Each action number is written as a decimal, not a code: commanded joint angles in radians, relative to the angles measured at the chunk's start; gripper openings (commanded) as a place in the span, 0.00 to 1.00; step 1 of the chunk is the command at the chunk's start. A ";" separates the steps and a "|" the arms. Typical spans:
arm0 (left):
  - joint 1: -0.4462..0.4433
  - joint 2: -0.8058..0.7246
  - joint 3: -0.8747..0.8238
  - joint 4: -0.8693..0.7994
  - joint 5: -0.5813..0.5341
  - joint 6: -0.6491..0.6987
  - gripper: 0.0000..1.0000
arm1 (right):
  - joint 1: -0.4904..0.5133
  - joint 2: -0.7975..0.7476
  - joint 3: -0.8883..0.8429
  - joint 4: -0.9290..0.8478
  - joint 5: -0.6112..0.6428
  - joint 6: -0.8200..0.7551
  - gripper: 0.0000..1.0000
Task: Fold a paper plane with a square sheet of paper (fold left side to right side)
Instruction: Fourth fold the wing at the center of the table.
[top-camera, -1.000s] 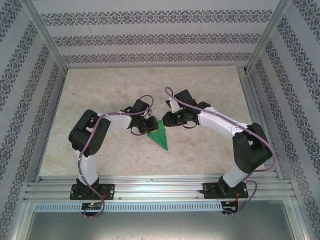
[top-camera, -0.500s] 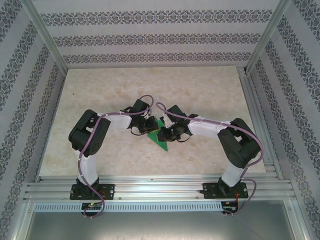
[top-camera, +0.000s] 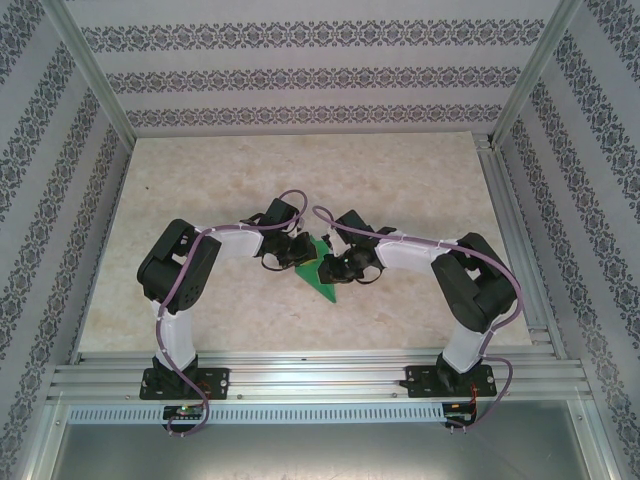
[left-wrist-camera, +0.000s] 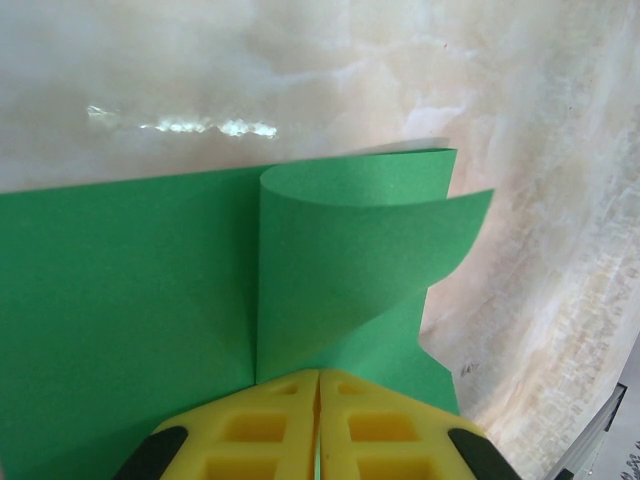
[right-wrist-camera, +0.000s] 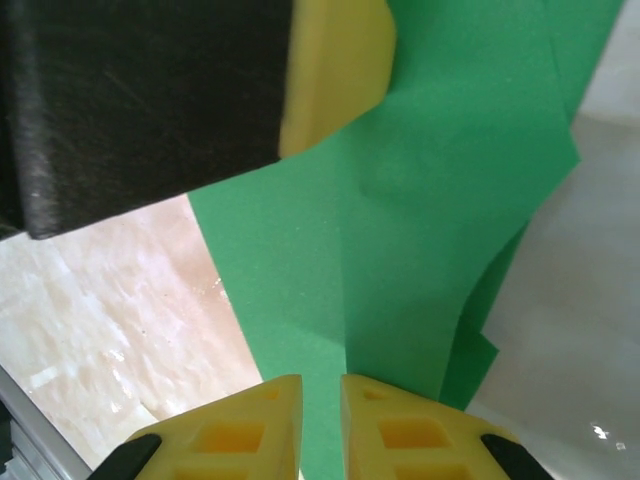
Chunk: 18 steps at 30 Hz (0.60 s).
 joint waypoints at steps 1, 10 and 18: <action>-0.009 0.041 -0.019 -0.084 -0.074 0.026 0.10 | -0.014 0.016 0.023 -0.019 0.014 -0.034 0.18; -0.009 0.039 -0.019 -0.083 -0.075 0.026 0.10 | 0.001 0.041 0.029 -0.005 -0.029 -0.034 0.18; -0.010 0.040 -0.021 -0.082 -0.073 0.027 0.10 | 0.007 0.044 0.012 0.021 -0.039 -0.017 0.18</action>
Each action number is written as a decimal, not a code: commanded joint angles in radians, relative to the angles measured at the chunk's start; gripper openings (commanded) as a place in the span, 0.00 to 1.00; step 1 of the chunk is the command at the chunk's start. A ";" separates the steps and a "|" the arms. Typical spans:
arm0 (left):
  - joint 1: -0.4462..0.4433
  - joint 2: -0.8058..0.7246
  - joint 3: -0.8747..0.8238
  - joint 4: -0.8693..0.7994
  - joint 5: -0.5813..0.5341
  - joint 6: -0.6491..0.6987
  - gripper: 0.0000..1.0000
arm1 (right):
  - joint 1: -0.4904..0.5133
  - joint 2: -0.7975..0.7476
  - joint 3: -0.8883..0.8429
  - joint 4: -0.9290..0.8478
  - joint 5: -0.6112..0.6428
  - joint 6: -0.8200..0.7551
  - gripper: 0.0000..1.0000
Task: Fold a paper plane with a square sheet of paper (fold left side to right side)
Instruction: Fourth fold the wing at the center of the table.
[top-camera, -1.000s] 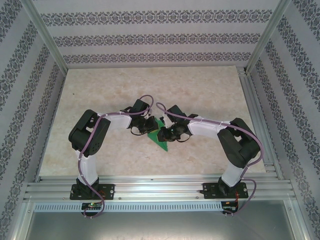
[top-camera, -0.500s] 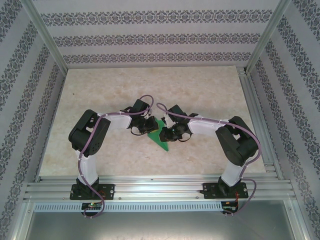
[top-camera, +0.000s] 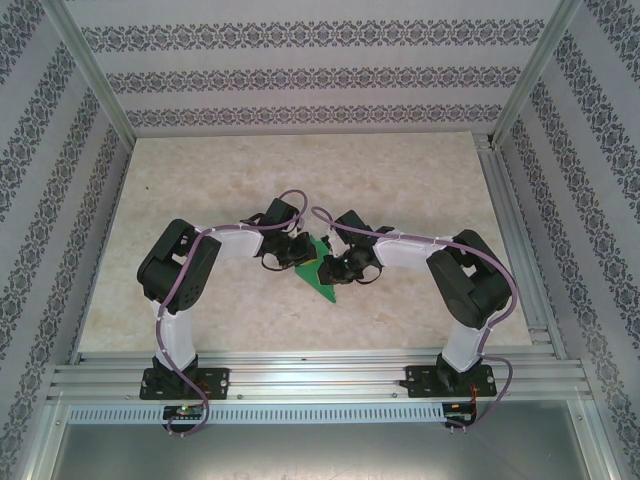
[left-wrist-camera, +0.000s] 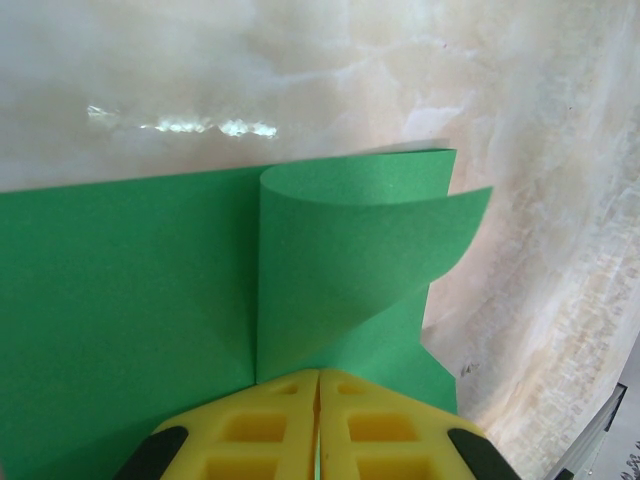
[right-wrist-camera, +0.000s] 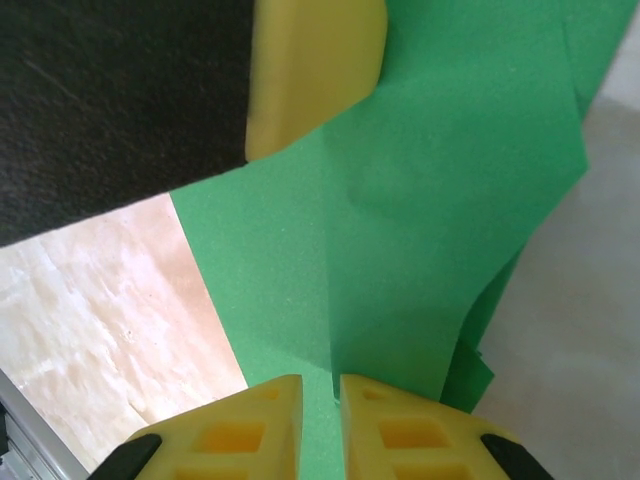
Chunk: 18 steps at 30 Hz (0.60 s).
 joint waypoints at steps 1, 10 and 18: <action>-0.010 0.039 -0.020 -0.081 -0.073 0.027 0.10 | 0.013 0.015 0.001 0.024 -0.014 -0.003 0.17; -0.010 0.036 -0.018 -0.083 -0.070 0.027 0.10 | 0.006 0.051 -0.006 0.017 -0.005 0.007 0.17; 0.015 -0.025 0.022 -0.115 -0.039 0.061 0.18 | 0.000 0.084 -0.024 0.001 -0.004 0.021 0.17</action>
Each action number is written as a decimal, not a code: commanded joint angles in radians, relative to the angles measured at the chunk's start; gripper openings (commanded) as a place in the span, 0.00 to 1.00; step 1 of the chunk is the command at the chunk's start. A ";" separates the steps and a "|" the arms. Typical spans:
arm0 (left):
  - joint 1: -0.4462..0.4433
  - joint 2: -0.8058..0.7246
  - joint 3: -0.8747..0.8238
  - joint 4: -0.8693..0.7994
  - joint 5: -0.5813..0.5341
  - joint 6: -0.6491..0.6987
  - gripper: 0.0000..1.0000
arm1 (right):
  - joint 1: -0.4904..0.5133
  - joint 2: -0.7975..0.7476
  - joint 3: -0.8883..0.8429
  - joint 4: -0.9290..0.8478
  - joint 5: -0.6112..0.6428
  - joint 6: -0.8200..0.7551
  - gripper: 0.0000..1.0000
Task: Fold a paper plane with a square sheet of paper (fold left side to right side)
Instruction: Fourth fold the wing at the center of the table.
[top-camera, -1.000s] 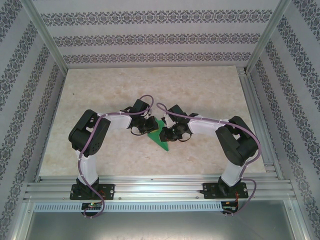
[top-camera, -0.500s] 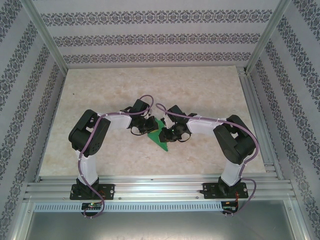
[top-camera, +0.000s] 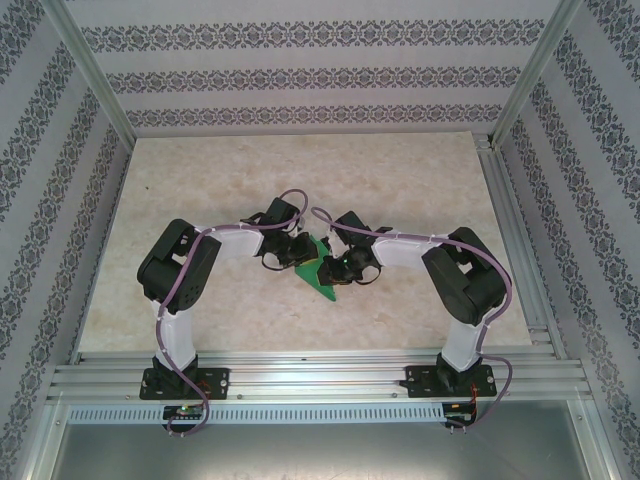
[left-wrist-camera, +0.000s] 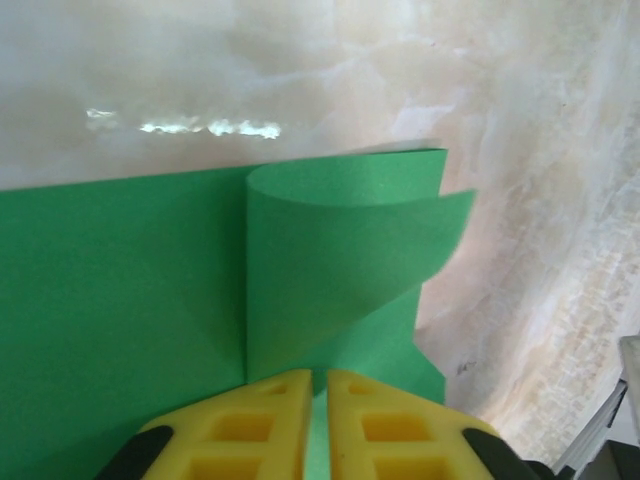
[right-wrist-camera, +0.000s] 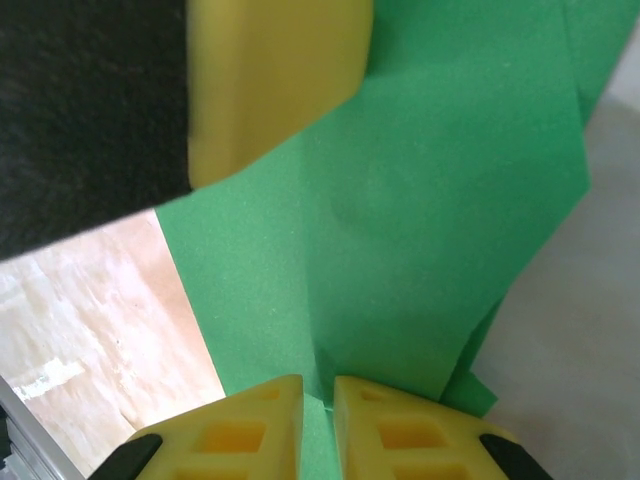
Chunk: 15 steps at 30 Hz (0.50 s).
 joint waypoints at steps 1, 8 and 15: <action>0.027 -0.045 0.020 -0.115 -0.034 0.055 0.20 | 0.001 0.052 -0.027 -0.023 0.021 0.013 0.17; 0.132 -0.236 0.084 -0.243 -0.029 0.144 0.32 | 0.002 0.070 -0.036 -0.036 0.027 0.012 0.17; 0.077 -0.293 -0.086 -0.059 0.065 0.060 0.12 | 0.001 0.063 -0.021 -0.053 0.035 0.006 0.17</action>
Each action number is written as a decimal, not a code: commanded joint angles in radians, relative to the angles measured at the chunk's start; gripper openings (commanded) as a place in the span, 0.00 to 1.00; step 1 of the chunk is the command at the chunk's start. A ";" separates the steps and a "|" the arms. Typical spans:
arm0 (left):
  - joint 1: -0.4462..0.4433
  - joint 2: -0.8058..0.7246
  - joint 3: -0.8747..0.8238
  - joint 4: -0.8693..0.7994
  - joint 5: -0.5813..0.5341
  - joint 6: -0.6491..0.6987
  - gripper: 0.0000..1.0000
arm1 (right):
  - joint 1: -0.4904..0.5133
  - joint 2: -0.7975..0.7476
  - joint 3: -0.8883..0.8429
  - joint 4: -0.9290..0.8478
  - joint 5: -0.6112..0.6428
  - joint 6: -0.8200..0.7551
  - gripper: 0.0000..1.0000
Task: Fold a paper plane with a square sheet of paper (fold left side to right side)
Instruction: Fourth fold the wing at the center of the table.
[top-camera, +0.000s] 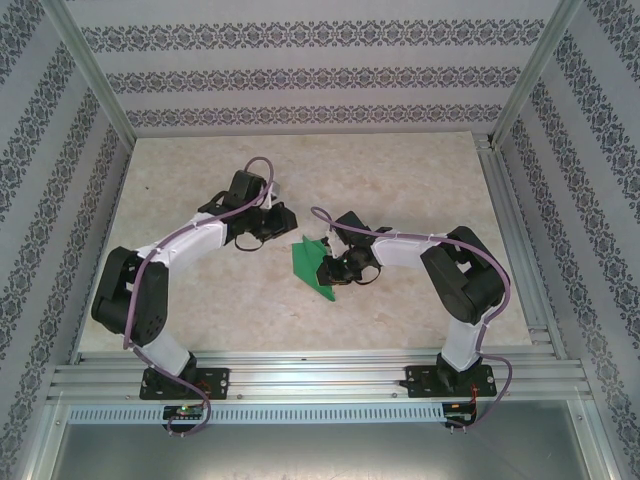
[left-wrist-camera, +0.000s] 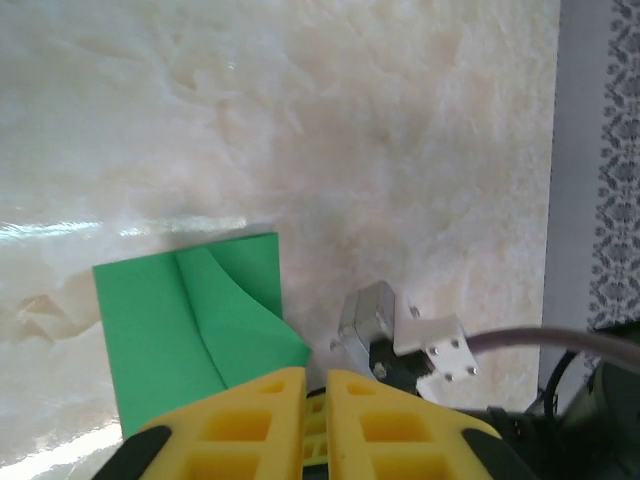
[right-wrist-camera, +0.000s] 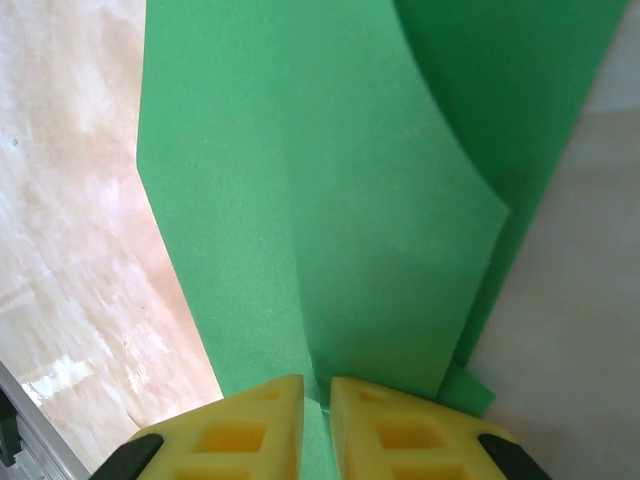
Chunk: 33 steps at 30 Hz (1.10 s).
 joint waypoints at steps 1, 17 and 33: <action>-0.062 0.026 -0.110 0.113 0.063 -0.062 0.11 | 0.003 0.054 -0.019 -0.065 0.050 0.002 0.17; -0.188 0.191 -0.219 0.450 0.053 -0.304 0.01 | 0.007 0.062 -0.004 -0.092 0.071 -0.009 0.15; -0.193 0.265 -0.202 0.389 -0.070 -0.273 0.00 | 0.017 0.062 -0.001 -0.121 0.101 -0.015 0.15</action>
